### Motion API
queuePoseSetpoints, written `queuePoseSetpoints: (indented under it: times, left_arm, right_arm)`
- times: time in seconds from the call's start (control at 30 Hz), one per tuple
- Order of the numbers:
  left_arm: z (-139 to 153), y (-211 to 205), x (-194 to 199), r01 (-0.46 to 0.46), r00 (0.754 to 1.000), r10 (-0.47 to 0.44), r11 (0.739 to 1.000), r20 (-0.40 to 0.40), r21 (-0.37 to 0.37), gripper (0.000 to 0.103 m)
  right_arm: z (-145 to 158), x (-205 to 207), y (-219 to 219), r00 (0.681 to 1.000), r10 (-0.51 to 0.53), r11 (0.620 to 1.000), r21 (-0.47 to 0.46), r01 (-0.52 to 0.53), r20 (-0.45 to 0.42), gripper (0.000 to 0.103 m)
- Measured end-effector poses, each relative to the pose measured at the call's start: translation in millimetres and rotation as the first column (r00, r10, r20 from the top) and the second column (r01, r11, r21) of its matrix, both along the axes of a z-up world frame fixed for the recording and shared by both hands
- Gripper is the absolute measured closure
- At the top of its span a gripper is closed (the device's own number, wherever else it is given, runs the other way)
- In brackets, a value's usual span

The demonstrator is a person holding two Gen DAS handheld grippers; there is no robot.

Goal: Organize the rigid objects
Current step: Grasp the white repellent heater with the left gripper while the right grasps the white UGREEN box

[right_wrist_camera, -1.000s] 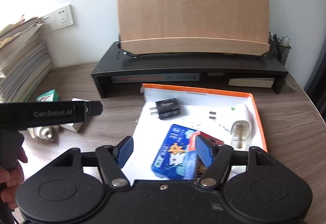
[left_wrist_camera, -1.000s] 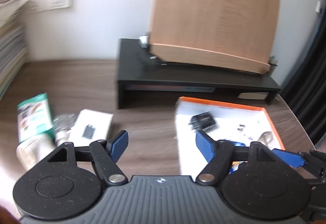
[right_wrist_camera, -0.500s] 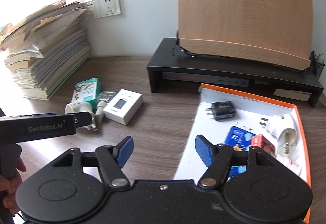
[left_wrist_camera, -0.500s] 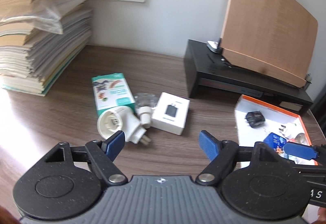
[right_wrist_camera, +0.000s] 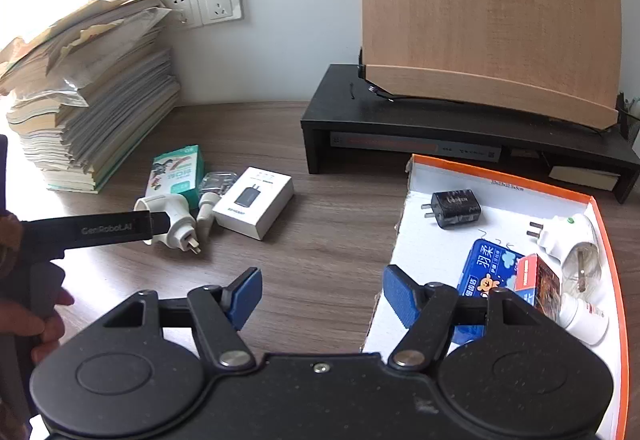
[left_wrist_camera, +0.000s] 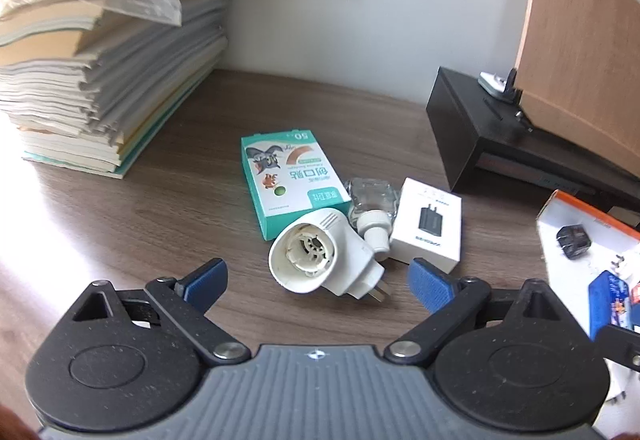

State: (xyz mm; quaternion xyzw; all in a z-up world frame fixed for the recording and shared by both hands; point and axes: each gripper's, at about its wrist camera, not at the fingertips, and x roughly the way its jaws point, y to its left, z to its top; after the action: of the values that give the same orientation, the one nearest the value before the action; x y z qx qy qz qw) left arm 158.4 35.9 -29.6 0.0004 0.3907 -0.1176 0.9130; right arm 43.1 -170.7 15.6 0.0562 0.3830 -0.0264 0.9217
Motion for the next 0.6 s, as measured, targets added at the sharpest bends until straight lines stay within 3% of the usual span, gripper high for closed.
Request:
queuePoseSetpoints:
  times: [0.27,0.33,0.4,0.6]
  left_arm:
    - [-31,-9,35,0.070,0.997,-0.068,0.996,-0.037,0.052,0.001]
    - [-35,-8,39,0.093,0.995,-0.092,0.995,-0.034,0.034,0.009]
    - [-36,-8,37,0.130,0.991,-0.129,0.991,-0.019,0.023,0.024]
    - [-31,5,22,0.159,0.987,-0.159,0.987,-0.010,-0.006,0.025]
  right_arm:
    - [-11,10,-3,0.998,-0.052,0.999,-0.003,0.052,-0.043,0.023]
    - [-13,14,-1,0.997,-0.053,0.999,-0.006,0.053,-0.050,0.023]
    - [-15,20,3,0.997,-0.053,0.999,-0.011,0.052,-0.055,0.023]
    - [-18,48,17,0.997,-0.035,0.999,0.015,0.036,-0.070,0.023]
